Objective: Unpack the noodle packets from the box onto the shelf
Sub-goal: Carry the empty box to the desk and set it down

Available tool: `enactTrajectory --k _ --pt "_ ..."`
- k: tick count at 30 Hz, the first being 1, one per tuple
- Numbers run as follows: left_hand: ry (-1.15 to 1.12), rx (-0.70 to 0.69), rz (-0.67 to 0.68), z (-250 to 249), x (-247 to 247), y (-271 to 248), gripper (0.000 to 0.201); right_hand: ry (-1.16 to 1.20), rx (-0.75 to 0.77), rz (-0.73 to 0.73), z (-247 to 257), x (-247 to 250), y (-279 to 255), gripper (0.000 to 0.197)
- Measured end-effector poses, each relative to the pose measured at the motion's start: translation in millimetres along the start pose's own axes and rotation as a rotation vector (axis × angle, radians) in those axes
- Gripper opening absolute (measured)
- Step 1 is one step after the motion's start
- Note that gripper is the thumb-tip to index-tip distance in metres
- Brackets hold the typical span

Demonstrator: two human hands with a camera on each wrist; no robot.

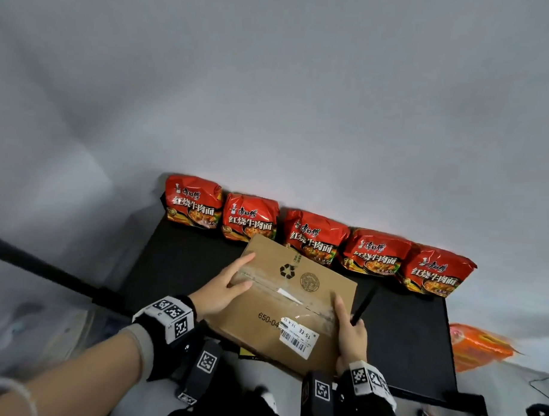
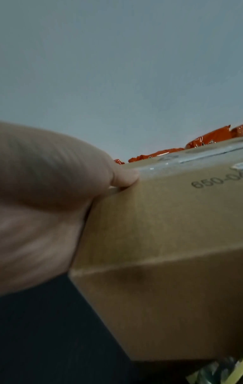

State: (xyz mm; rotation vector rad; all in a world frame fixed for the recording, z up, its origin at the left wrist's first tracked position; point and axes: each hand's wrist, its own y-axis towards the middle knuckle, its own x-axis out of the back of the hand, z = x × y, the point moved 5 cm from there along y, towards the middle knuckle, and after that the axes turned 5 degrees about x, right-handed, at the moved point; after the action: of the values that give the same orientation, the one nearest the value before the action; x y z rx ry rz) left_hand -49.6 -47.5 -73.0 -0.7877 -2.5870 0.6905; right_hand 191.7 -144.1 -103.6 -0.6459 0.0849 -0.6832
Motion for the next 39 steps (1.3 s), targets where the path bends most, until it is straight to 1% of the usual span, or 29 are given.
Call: enactTrajectory --k 1,2,3,6,7,8,9,10,11,12,13,14,16,17,18,19,21,22,25,27,28,29,30,32,35,37,39 --pt "-0.035 0.014 -0.035 0.4 -2.7 -9.7 0.049 0.002 0.006 0.036 2.8 2.0 -1.0 0.093" --pt "-0.062 0.023 -0.071 1.6 -4.5 -17.8 0.049 -0.002 0.014 0.075 7.1 2.7 -4.8 0.095" --pt "-0.088 0.032 -0.114 3.0 -7.0 -28.5 0.049 -0.026 0.013 0.119 10.6 3.5 -8.0 0.089" --pt "-0.141 0.045 -0.246 7.6 -8.3 -63.0 0.049 -0.068 0.040 0.230 19.7 -1.9 -21.4 0.036" --pt "-0.155 0.049 -0.291 9.5 -7.7 -78.1 0.048 -0.082 0.046 0.271 20.4 -6.4 -24.1 0.030" --pt "-0.171 0.060 -0.345 14.0 -7.8 -97.0 0.048 -0.107 0.044 0.322 20.7 -13.2 -30.7 0.035" --pt "-0.192 0.068 -0.395 18.2 -7.1 -116.1 0.048 -0.128 0.042 0.378 21.1 -21.2 -40.6 0.050" --pt "-0.233 0.078 -0.467 25.9 -7.7 -144.6 0.047 -0.159 0.045 0.453 19.1 -32.4 -55.2 0.069" --pt "-0.289 0.085 -0.534 32.2 -8.6 -171.1 0.046 -0.175 0.058 0.512 18.9 -42.7 -69.2 0.084" --pt "-0.360 0.087 -0.615 38.7 -10.1 -201.9 0.045 -0.181 0.080 0.577 18.4 -54.3 -85.4 0.090" --pt "-0.437 0.090 -0.719 46.8 -13.3 -239.4 0.045 -0.209 0.106 0.661 17.5 -68.7 -108.2 0.087" --pt "-0.501 0.087 -0.816 53.5 -16.9 -272.0 0.045 -0.233 0.128 0.743 19.1 -80.4 -133.5 0.077" --pt "-0.592 0.078 -1.046 69.0 -33.1 -350.3 0.046 -0.300 0.163 0.943 12.7 -107.2 -192.6 0.043" --pt "-0.610 0.069 -1.145 74.9 -43.4 -385.7 0.047 -0.326 0.173 1.037 7.0 -118.1 -220.4 0.032" --pt "-0.617 0.066 -1.238 79.2 -53.0 -418.3 0.047 -0.342 0.187 1.131 2.6 -128.7 -250.1 0.027" --pt "-0.642 0.068 -1.301 84.3 -62.9 -445.5 0.048 -0.351 0.205 1.207 -0.6 -135.6 -277.6 0.027" --pt "-0.718 0.081 -1.477 101.4 -94.1 -518.4 0.049 -0.402 0.229 1.385 -28.0 -148.2 -350.4 0.029" --pt "-0.748 0.089 -1.542 108.4 -107.4 -546.1 0.049 -0.410 0.233 1.457 -39.6 -150.9 -381.3 0.030" --pt "-0.803 0.116 -1.773 138.1 -157.1 -633.6 0.049 -0.480 0.200 1.692 -100.3 -151.7 -482.6 0.029" --pt "-0.754 0.205 -1.881 157.0 -175.7 -674.2 0.047 -0.517 0.191 1.778 -133.6 -151.3 -533.6 0.027" --pt "-0.741 0.261 -1.951 171.9 -194.9 -704.6 0.046 -0.567 0.180 1.837 -162.4 -144.6 -569.9 0.027" --pt "-0.755 0.287 -2.018 189.5 -214.8 -733.7 0.047 -0.614 0.169 1.888 -191.6 -136.8 -604.5 0.028" --pt "-0.765 0.283 -2.058 205.4 -227.9 -755.0 0.049 -0.642 0.164 1.920 -213.0 -132.0 -630.8 0.030" --pt "-0.795 0.304 -2.121 236.8 -251.2 -787.7 0.049 -0.700 0.151 1.970 -251.0 -126.0 -671.4 0.030" --pt "-0.936 0.338 -2.232 277.0 -299.1 -832.7 0.049 -0.850 0.117 2.079 -316.1 -103.8 -738.4 0.025" --pt "-1.017 0.357 -2.324 300.6 -333.0 -852.3 0.048 -0.951 0.091 2.168 -359.0 -85.8 -776.9 0.023" --pt "-1.124 0.336 -2.399 318.0 -360.5 -859.1 0.049 -1.015 0.059 2.248 -395.4 -72.7 -802.8 0.022"
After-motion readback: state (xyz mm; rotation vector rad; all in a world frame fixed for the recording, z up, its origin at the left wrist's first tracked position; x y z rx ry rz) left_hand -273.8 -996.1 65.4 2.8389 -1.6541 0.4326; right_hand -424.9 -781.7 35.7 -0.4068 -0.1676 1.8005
